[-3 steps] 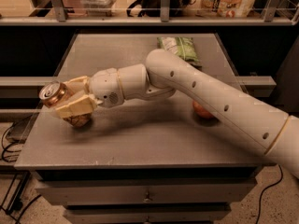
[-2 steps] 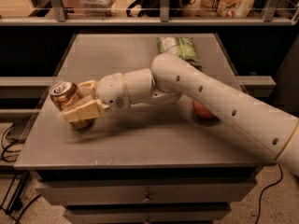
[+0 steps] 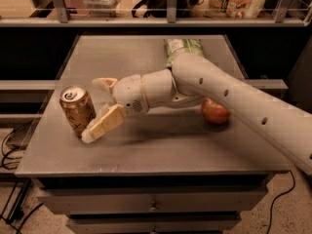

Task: Place orange can upright

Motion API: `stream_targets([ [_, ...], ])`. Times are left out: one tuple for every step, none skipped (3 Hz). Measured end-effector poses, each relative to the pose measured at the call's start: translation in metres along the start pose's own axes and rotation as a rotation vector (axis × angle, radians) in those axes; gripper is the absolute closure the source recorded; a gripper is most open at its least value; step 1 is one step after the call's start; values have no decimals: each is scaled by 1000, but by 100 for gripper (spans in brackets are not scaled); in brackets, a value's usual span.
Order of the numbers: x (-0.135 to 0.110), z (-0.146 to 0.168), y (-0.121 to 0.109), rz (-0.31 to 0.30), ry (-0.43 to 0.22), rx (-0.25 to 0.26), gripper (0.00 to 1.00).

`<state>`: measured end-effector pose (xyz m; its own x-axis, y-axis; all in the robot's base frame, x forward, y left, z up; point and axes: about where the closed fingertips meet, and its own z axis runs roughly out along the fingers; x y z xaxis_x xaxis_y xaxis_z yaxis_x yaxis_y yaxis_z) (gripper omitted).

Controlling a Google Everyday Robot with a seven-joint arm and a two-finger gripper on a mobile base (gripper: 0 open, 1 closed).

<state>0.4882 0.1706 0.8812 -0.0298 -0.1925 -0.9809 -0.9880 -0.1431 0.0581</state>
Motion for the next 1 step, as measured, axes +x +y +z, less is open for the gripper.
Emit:
stream_targets([
  [0,-1,0,-1,2,2,0],
])
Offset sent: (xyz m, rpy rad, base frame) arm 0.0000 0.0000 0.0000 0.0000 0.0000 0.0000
